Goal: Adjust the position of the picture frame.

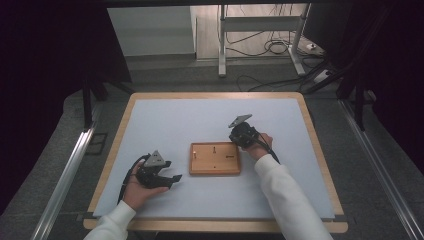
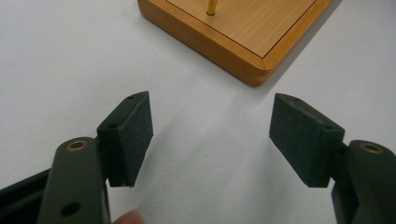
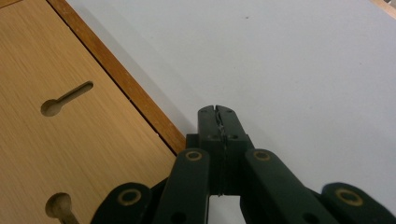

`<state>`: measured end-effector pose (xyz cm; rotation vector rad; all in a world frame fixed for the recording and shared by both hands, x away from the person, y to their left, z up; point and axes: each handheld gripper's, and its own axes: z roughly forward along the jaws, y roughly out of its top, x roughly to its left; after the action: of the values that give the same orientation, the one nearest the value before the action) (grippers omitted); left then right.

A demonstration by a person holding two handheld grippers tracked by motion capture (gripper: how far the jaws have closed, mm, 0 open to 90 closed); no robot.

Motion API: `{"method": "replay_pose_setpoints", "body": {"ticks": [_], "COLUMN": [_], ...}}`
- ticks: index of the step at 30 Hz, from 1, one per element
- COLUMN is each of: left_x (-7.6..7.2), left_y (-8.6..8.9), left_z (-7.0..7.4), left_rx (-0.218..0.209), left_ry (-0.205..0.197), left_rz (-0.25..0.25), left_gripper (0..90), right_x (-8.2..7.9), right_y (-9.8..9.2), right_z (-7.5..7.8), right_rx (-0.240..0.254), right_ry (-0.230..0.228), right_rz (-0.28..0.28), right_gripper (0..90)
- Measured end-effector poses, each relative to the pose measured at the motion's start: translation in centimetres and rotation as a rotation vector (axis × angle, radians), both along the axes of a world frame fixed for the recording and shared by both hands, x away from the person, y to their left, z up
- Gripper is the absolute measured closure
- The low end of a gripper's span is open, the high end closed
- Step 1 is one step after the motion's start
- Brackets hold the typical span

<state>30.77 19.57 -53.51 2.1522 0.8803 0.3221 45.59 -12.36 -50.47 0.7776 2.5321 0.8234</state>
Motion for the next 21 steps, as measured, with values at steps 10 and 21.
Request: {"method": "replay_pose_setpoints", "body": {"ticks": [10,21], "left_x": [0.0,0.1], "left_y": [-0.1,0.0], "left_z": [-0.1,-0.1], "left_rx": [0.003,0.0], "left_ry": [0.005,0.006], "left_rz": [-0.004,-0.004], "left_gripper": [29.7,29.7], "right_x": [0.0,1.0], "right_y": [0.2,-0.5], "right_z": [0.4,0.0], "right_rx": [-0.077,-0.056], "right_ry": [-0.014,0.053], "right_rz": [0.023,0.04], "right_gripper": [90.0,90.0]}}
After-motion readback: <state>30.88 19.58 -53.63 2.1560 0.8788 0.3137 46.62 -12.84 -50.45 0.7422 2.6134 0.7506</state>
